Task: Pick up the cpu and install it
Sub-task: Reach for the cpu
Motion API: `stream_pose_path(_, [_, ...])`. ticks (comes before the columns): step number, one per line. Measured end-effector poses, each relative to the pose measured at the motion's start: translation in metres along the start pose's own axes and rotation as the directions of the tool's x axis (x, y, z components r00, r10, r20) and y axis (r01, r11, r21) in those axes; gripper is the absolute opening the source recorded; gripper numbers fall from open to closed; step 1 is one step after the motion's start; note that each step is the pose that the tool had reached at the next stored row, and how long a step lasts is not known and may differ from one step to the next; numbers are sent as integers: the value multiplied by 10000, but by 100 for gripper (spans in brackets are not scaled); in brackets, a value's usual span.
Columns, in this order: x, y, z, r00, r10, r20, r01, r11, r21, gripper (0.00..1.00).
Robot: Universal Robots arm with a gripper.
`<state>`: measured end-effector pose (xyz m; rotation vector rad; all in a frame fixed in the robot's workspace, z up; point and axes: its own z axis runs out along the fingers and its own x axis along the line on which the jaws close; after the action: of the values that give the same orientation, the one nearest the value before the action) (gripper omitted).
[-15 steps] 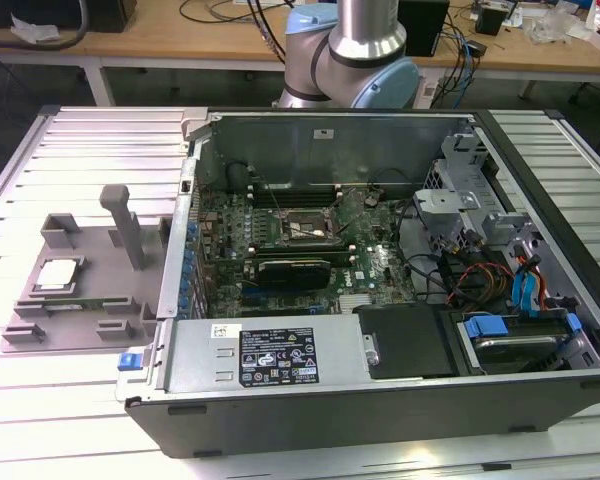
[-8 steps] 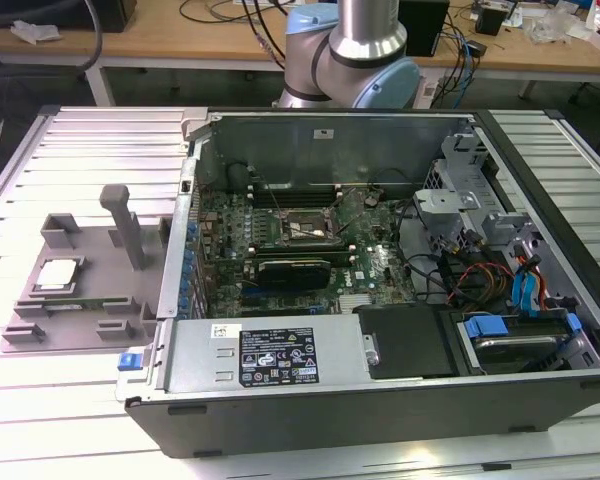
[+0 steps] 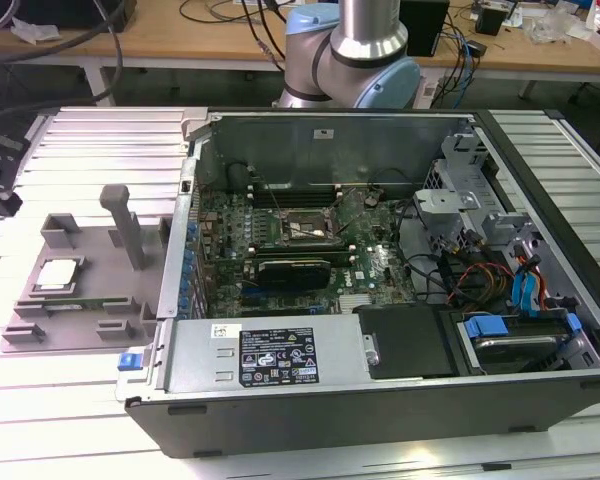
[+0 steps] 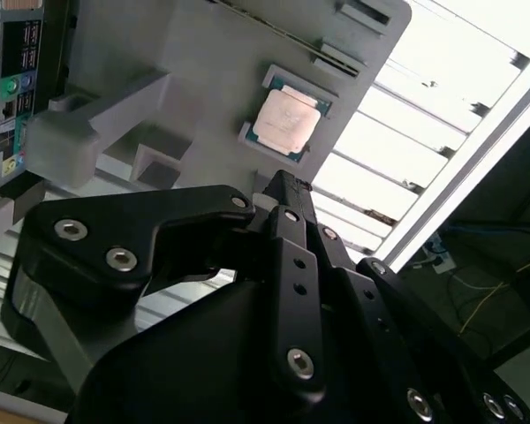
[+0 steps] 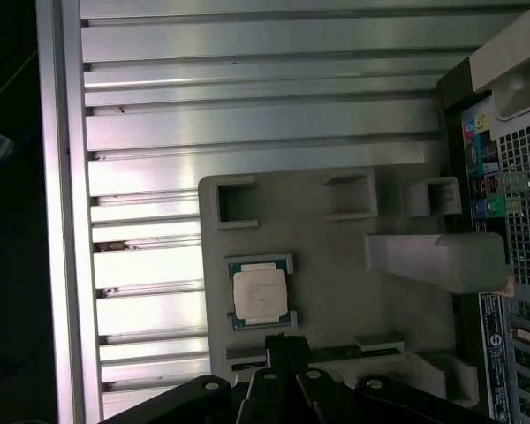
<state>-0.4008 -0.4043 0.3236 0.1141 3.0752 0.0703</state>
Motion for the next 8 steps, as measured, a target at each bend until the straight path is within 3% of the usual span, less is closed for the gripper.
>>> stream_pose_path(3, [-3,-4,98,10000,11,-65,-11,10000,6,11])
stream_pose_path(8, [-3,-5,106,10000,12,-69,-12,10000,6,11])
